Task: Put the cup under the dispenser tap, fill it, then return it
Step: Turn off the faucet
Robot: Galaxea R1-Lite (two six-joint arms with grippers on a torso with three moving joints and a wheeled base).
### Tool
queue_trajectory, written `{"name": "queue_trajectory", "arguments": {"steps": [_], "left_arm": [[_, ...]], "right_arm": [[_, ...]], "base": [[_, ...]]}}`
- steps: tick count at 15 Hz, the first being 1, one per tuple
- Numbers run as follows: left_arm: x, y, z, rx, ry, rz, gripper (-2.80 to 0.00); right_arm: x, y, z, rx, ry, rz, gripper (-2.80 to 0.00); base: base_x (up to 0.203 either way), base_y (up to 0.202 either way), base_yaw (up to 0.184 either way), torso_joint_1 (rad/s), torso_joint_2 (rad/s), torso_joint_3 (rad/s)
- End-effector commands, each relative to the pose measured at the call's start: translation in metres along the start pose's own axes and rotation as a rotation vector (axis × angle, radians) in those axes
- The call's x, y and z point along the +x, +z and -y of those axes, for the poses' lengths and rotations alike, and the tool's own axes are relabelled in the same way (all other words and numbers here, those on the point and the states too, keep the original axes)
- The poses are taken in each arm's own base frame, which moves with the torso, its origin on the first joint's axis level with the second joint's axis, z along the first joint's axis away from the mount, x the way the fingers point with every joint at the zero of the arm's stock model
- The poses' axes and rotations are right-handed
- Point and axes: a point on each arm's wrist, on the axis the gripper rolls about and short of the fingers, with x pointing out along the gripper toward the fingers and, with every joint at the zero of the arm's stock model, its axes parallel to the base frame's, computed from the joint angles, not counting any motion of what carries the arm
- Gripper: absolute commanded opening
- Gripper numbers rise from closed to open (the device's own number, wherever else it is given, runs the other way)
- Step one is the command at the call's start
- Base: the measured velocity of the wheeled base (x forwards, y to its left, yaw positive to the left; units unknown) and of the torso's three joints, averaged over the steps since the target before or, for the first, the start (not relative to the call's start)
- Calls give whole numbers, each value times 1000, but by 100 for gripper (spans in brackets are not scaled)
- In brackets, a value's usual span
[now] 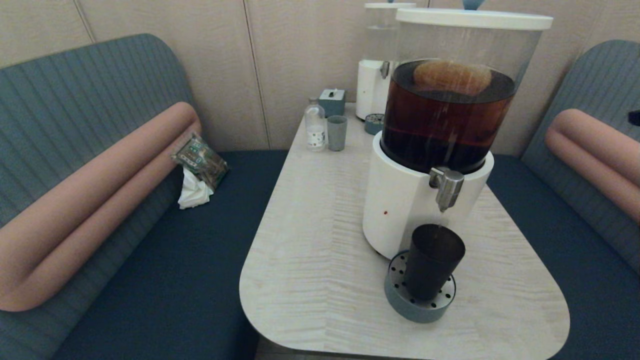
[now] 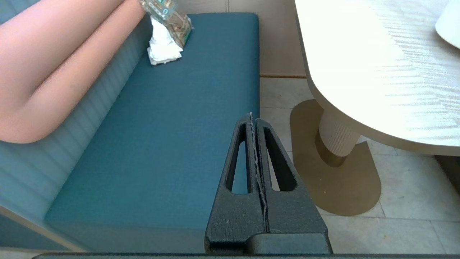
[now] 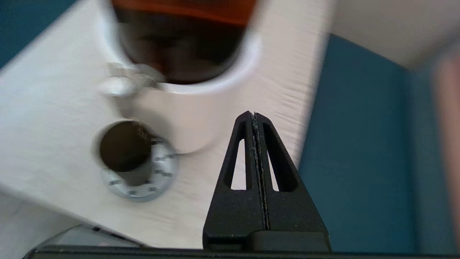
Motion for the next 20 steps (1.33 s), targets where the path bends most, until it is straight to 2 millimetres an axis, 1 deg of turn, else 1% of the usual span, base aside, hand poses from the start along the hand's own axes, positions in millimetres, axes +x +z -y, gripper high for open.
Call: {"name": "queue_trajectory", "arguments": {"steps": [1,3,6,10,13,15,20], "left_arm": [[0,0,0,0,1,-2,-280],[0,0,0,0,2,-2,-280],[0,0,0,0,1,-2,-280],[0,0,0,1,2,-7,-280],[0,-1,0,-2,5,-6,-280],[0,-1,0,-2,5,-6,-280],[0,-1,0,-2,5,-6,-280]], "right_arm": [[-19,-5,8,24,-88,21,-280],[-31,-10,15,59,-185,10,-280],[-51,-21,24,91,-269,-5,-280],[-68,-45,29,120,-353,-37,-280],[-77,-63,28,146,-364,-48,-280],[-88,-72,27,189,-365,-24,-280],[-125,-104,26,246,-358,65,-280]], "base": [[0,0,0,0,0,0],[0,0,0,0,0,0],[0,0,0,0,0,0],[0,0,0,0,0,0],[0,0,0,0,0,0],[0,0,0,0,0,0],[0,0,0,0,0,0]]}}
